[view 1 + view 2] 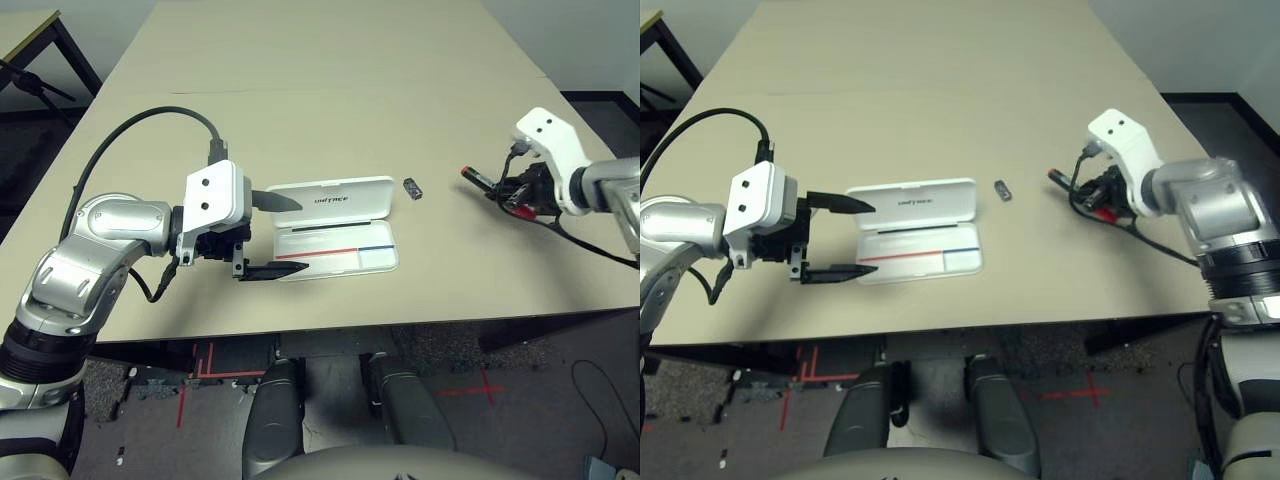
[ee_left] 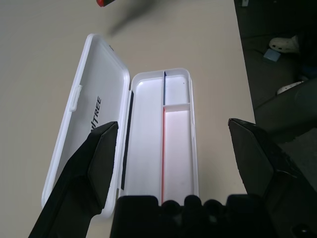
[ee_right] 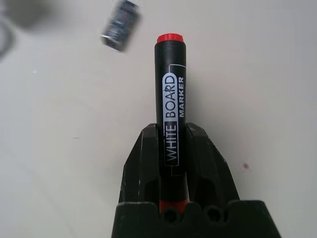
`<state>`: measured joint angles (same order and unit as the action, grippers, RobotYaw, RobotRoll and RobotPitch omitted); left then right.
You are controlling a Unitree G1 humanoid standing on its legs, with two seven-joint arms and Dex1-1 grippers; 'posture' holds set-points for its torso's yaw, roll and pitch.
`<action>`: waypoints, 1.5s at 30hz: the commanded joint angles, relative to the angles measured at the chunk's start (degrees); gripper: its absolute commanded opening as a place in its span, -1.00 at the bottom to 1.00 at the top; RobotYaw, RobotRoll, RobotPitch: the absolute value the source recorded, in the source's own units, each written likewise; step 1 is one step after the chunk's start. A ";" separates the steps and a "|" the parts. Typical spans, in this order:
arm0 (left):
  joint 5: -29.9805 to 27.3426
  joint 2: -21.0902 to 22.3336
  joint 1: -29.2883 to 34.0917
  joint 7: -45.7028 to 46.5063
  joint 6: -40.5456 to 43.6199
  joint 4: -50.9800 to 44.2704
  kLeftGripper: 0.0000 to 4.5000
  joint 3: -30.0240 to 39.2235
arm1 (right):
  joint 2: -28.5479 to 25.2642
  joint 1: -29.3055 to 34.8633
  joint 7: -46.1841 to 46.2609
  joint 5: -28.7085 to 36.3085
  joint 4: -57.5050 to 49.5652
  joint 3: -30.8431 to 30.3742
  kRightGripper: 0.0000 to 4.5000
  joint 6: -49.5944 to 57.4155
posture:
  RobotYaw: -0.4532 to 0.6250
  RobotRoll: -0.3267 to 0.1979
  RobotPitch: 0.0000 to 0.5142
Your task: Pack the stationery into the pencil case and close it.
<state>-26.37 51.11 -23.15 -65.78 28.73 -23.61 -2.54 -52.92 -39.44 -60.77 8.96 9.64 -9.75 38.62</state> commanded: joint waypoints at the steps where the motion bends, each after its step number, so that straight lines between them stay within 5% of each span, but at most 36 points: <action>1: 1.65 1.13 0.82 -1.07 -1.22 0.86 1.00 -1.36 | -3.26 3.37 -9.61 3.40 -6.18 1.42 -0.78 -8.54 | -0.27 0.25 -0.46; 16: 2.82 1.21 0.35 -1.91 -2.39 2.30 1.00 -2.44 | 2.08 -1.42 -19.46 1.50 -9.09 -5.28 -0.78 -17.13 | -0.27 0.25 -0.49; 45: 2.87 1.33 2.07 0.17 -1.01 0.16 1.00 -2.17 | 24.06 -5.30 -9.88 -11.84 -4.04 -16.90 -0.78 -24.63 | -0.22 0.25 -0.48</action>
<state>-24.31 51.96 -21.72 -65.97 27.30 -21.98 -4.17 -29.24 -44.22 -71.25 -1.97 4.90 -25.69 15.06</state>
